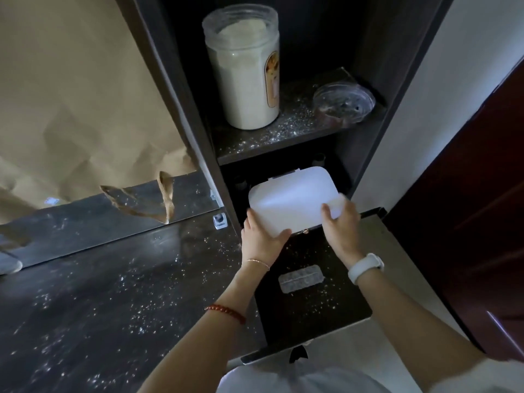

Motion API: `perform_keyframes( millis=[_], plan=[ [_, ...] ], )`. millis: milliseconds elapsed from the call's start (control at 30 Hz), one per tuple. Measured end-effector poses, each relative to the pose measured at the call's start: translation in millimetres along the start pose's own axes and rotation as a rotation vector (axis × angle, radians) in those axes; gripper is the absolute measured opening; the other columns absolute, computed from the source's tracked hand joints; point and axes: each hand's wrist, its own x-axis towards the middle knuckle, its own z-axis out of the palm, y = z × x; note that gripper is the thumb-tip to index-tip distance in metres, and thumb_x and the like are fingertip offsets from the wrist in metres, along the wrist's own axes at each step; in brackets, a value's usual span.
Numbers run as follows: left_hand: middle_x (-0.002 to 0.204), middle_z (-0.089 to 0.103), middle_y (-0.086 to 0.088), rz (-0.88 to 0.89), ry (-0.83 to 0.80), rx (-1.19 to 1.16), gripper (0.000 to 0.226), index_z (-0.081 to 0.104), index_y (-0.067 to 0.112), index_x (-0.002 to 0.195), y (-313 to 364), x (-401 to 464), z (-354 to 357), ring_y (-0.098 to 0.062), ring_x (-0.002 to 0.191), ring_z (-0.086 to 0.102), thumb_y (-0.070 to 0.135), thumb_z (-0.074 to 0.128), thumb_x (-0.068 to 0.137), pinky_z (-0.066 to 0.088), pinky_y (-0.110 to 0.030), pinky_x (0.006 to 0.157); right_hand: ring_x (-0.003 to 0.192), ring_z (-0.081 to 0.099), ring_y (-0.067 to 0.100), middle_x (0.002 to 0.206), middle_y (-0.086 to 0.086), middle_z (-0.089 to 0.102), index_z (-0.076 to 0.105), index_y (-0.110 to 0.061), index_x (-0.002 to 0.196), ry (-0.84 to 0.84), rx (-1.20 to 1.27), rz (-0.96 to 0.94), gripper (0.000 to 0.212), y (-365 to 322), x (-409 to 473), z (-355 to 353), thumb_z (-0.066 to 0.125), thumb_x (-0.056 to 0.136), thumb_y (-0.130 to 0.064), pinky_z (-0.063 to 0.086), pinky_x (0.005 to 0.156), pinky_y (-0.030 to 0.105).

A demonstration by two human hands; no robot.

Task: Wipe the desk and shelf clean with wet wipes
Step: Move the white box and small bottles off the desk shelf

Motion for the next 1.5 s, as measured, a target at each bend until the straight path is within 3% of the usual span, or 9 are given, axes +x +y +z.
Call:
perform_keyframes(
  millis=[100,400,667,800,867,1067,1267,1367,1500],
  plan=[
    [0.142,0.034,-0.015,0.004,-0.005,0.035,0.096,0.012,0.006,0.141,-0.7,8.8,2.6,-0.032,0.127,0.033,0.04,0.07,0.072,0.032,-0.046,0.106,0.13,0.033,0.036,0.137,0.02,0.042,0.029,-0.004,0.139,-0.08,-0.027,-0.011,0.054,2.8,11.7,2.7,0.052,0.092,-0.018,0.031,0.109,0.049],
    [0.13,0.046,-0.018,-0.04,0.071,0.115,0.084,0.008,0.013,0.144,2.8,29.4,4.7,-0.035,0.121,0.042,0.034,0.061,0.083,0.038,-0.045,0.099,0.13,0.036,0.035,0.144,0.022,0.034,0.026,-0.004,0.141,-0.147,-0.124,-0.105,0.055,-3.1,32.3,11.7,0.05,0.093,-0.017,0.038,0.105,0.042],
    [0.14,0.031,-0.019,-0.056,0.071,0.125,0.077,0.001,0.01,0.144,9.8,27.0,11.7,-0.035,0.128,0.03,0.027,0.052,0.089,0.029,-0.043,0.104,0.134,0.029,0.036,0.148,0.019,0.027,0.018,-0.009,0.144,-0.13,-0.261,-0.032,0.058,-6.1,29.7,19.4,0.044,0.096,-0.026,0.038,0.102,0.046],
    [0.145,0.028,-0.011,0.154,0.078,0.092,0.066,0.017,0.011,0.143,-21.0,-13.7,8.4,-0.026,0.133,0.026,0.02,0.053,0.088,0.025,-0.034,0.11,0.135,0.03,0.033,0.143,0.022,0.033,0.029,-0.003,0.14,-0.018,-0.201,-0.14,0.052,10.0,-20.1,27.5,0.049,0.093,-0.015,0.033,0.101,0.029],
    [0.14,0.036,-0.01,0.176,0.058,0.114,0.057,0.032,0.009,0.137,-49.8,-36.9,3.6,-0.025,0.13,0.033,0.017,0.054,0.086,0.028,-0.032,0.108,0.131,0.037,0.033,0.139,0.023,0.039,0.036,0.0,0.135,-0.072,-0.197,-0.165,0.048,24.6,-49.9,34.9,0.052,0.091,-0.008,0.032,0.099,0.027],
    [0.121,0.053,-0.01,-0.061,0.078,0.199,0.035,0.054,0.01,0.118,-123.2,-62.6,-27.3,-0.028,0.112,0.045,0.014,0.056,0.084,0.036,-0.037,0.095,0.124,0.046,0.031,0.133,0.018,0.049,0.047,-0.001,0.128,-0.337,-0.287,-0.207,0.041,40.7,-102.3,59.2,0.053,0.088,-0.002,0.04,0.103,0.035],
    [0.12,0.054,-0.014,-0.006,0.105,0.234,0.036,0.054,0.007,0.118,-133.8,-12.7,-63.2,-0.033,0.111,0.047,0.012,0.057,0.083,0.037,-0.041,0.093,0.127,0.04,0.027,0.132,0.02,0.05,0.05,-0.003,0.126,-0.171,-0.42,-0.548,0.046,-13.4,-78.6,87.6,0.055,0.08,0.001,0.038,0.103,0.051],
    [0.127,0.049,-0.014,0.085,0.058,0.279,0.043,0.048,0.009,0.126,-128.8,31.1,-69.6,-0.034,0.113,0.044,0.015,0.057,0.083,0.037,-0.043,0.093,0.131,0.035,0.025,0.136,0.017,0.048,0.047,-0.008,0.128,-0.059,-0.527,-0.508,0.047,-32.8,-63.3,95.0,0.043,0.081,-0.01,0.028,0.107,0.055],
    [0.144,0.033,-0.006,0.126,-0.04,0.406,0.059,0.031,0.018,0.138,-122.0,81.5,-63.4,-0.031,0.125,0.033,0.023,0.055,0.085,0.036,-0.048,0.096,0.141,0.016,0.025,0.149,0.012,0.032,0.034,-0.011,0.139,-0.098,-0.66,-0.362,0.062,-34.3,-54.2,100.1,0.056,0.081,-0.009,0.017,0.111,0.056]
  ],
)
